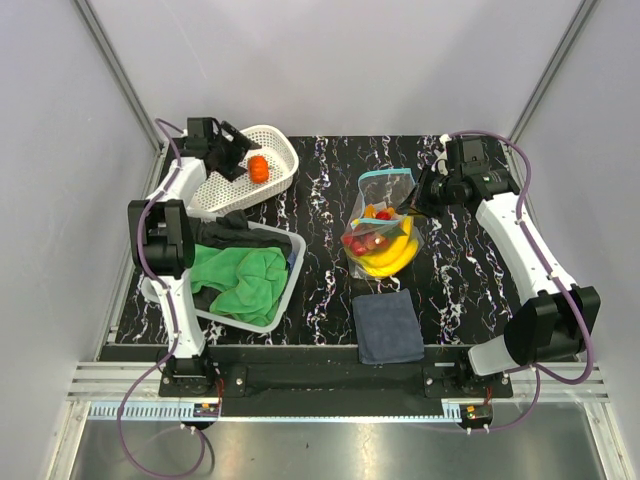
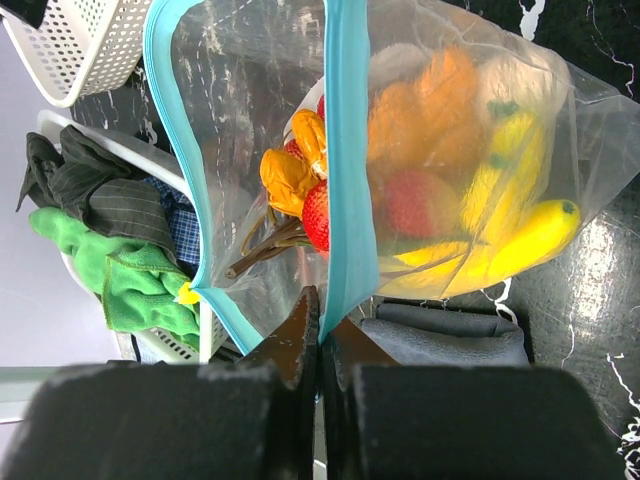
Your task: Open the zip-top bag and remove the fake food
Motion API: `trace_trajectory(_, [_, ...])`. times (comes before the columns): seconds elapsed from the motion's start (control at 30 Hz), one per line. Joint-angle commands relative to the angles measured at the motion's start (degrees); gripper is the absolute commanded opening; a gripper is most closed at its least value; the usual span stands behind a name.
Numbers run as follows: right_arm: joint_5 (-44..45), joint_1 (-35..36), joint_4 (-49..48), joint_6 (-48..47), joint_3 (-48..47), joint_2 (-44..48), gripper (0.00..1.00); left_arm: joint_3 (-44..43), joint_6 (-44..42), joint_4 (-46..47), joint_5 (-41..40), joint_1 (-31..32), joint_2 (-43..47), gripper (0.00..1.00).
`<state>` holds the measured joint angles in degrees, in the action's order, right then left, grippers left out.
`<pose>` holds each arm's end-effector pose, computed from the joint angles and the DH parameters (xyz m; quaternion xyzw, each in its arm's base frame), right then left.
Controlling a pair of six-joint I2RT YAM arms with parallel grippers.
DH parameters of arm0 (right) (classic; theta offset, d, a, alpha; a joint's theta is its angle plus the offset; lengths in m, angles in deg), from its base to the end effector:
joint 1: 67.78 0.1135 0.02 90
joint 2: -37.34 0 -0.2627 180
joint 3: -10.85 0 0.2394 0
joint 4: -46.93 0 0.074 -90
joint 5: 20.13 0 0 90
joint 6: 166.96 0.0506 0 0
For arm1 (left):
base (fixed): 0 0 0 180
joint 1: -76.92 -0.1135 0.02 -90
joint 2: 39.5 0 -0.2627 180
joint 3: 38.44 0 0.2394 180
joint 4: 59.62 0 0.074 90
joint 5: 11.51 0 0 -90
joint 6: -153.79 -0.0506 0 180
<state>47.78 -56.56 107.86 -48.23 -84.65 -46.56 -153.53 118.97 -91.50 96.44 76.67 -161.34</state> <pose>0.2958 0.0781 0.3312 0.0743 0.9197 0.2853 0.2592 0.4918 -0.0134 0.2323 -0.3541 0.8195 -0.3222 0.3150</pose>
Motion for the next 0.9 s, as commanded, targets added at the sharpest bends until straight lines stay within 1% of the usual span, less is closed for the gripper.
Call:
trace_trajectory(0.0, [-1.5,-0.2,-0.4,0.6,-0.5,2.0,0.00,-5.2,-3.4,-0.3,1.3,0.3,-1.0,0.99])
trace_trajectory(0.13, [-1.6,-0.2,-1.2,0.5,0.0,2.0,0.00,-6.8,-7.8,-2.9,0.7,0.3,1.6,0.99])
trace_trajectory(0.2, [-3.6,-0.2,-1.0,-0.3,-0.7,1.5,0.00,-6.0,-9.3,-4.0,0.5,0.3,4.1,0.98])
trace_trajectory(0.23, [-4.4,-0.2,-0.9,-1.6,-0.9,1.3,0.00,-5.4,-11.0,-3.9,0.8,0.4,6.8,0.95])
trace_trajectory(0.3, [-5.6,-0.3,-0.9,-2.8,-1.6,0.6,0.00,-4.1,-13.5,-4.0,1.9,1.8,9.3,0.89])
trace_trajectory(0.33, [-5.7,-0.2,-0.5,-3.6,-2.1,0.2,0.00,-3.8,-16.7,-4.0,2.5,4.3,12.1,0.84])
trace_trajectory(0.4, [-7.3,0.1,0.8,-4.3,-3.7,-1.5,0.00,-2.5,-20.1,-3.9,4.8,7.5,14.6,0.78])
trace_trajectory(0.43, [-7.7,0.6,0.5,-4.2,-3.7,-1.8,0.00,-1.3,-23.2,-3.6,5.5,11.5,15.7,0.73])
trace_trajectory(0.47, [-8.1,1.0,-0.2,-4.3,-3.7,-2.1,0.00,-0.4,-24.7,-3.6,5.9,13.6,17.8,0.64])
trace_trajectory(0.5, [-8.2,1.3,-0.1,-4.5,-4.0,-2.2,0.00,0.3,-26.0,-3.6,6.0,15.6,18.6,0.58])
trace_trajectory(0.53, [-8.3,1.6,0.0,-4.6,-4.2,-2.3,0.00,1.4,-28.3,-3.2,6.1,19.6,19.4,0.54])
trace_trajectory(0.57, [-8.4,1.8,0.1,-4.9,-4.3,-2.1,0.00,1.7,-29.2,-3.0,5.7,21.7,20.8,0.48])
trace_trajectory(0.6, [-8.1,2.0,0.1,-5.2,-4.3,-2.0,0.00,2.0,-30.1,-2.9,5.3,23.5,21.2,0.45])
trace_trajectory(0.63, [-8.0,2.4,0.1,-5.3,-4.1,-1.8,0.00,2.0,-32.0,-2.9,5.2,27.0,21.6,0.43])
trace_trajectory(0.67, [-8.1,2.5,0.1,-5.3,-4.0,-1.7,0.00,1.7,-33.0,-2.9,4.7,28.6,21.7,0.39])
trace_trajectory(0.73, [-8.8,2.8,-0.2,-5.4,-4.0,-1.8,0.00,0.8,-35.1,-3.7,4.4,32.0,21.5,0.36])
trace_trajectory(0.8, [-9.5,3.3,-0.4,-6.0,-4.2,-1.7,0.00,-1.0,-36.6,-4.6,3.8,33.4,20.3,0.32])
trace_trajectory(0.83, [-9.4,3.4,-0.6,-6.1,-4.3,-1.7,0.00,-2.0,-38.2,-6.5,3.8,34.3,19.5,0.31])
trace_trajectory(0.87, [-9.2,3.5,-0.6,-6.2,-4.8,-1.8,0.00,-4.7,-38.9,-7.7,3.4,34.6,18.7,0.30])
